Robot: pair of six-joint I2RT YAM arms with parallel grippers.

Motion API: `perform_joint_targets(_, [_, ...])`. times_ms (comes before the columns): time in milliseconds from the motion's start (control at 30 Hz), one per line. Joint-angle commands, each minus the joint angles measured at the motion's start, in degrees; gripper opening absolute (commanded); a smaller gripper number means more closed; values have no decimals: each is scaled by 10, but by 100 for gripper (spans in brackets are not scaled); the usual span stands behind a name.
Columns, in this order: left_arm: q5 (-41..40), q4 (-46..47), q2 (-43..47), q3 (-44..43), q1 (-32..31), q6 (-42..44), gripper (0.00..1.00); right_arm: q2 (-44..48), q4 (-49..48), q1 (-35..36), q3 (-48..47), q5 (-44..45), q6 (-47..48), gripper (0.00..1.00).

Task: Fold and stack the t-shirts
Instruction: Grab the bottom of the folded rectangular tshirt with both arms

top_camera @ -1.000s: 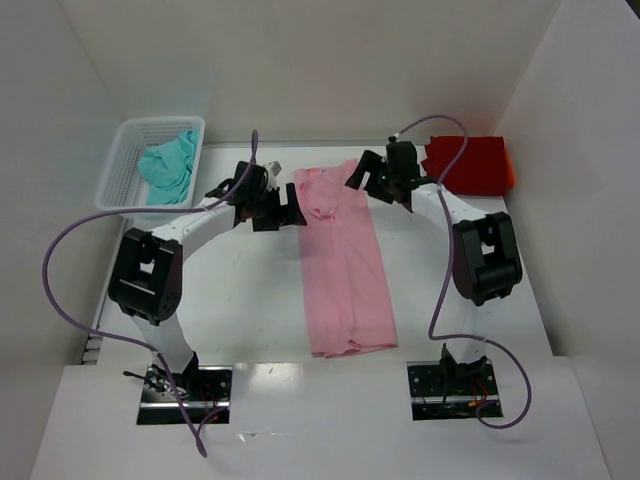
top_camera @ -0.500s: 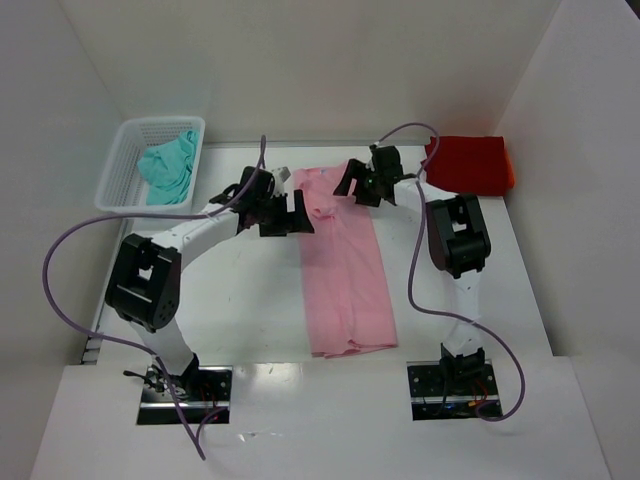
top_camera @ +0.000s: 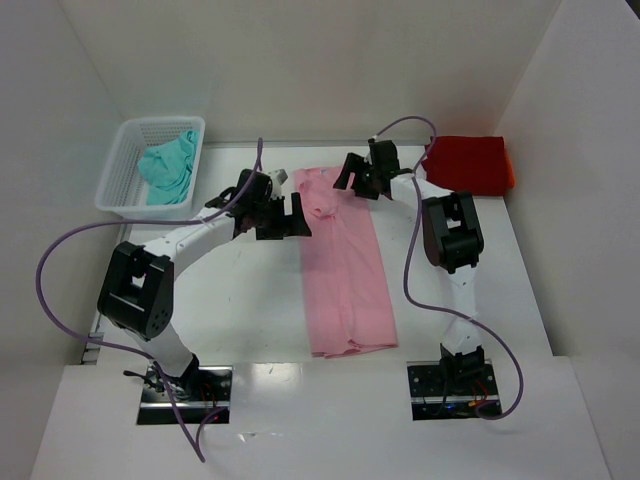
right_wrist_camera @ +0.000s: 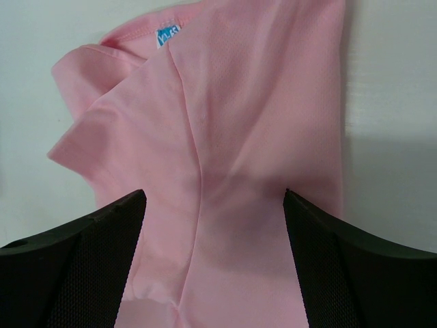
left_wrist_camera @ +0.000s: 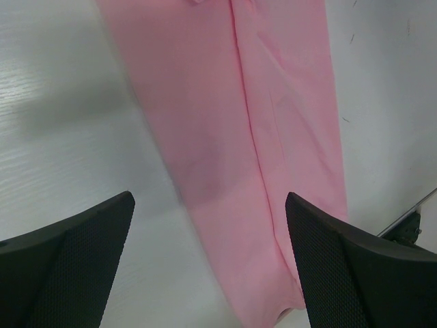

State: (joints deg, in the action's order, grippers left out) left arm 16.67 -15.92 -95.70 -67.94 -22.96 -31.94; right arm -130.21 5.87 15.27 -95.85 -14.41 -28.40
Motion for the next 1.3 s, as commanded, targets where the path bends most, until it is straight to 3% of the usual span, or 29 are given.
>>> perform_joint_targets(0, [-5,-4,26,8,-2,-8,99,-17,31,-17,-21,34,14,87])
perform_joint_targets(300, [-10,-4,26,8,-2,-8,99,22,17,-46,42,80,9,87])
perform_joint_targets(667, [-10,-4,26,13,-2,-3,99,34,17,-53,48,26,9,89])
perform_joint_targets(867, [20,-16,32,8,-8,9,99,125,11,-53,62,-50,-2,94])
perform_joint_targets(1033, [20,-17,76,50,-25,-7,99,237,64,-47,122,20,-2,95])
perform_joint_targets(1267, [13,-1,88,99,-76,-50,99,396,137,-47,338,62,-33,95])
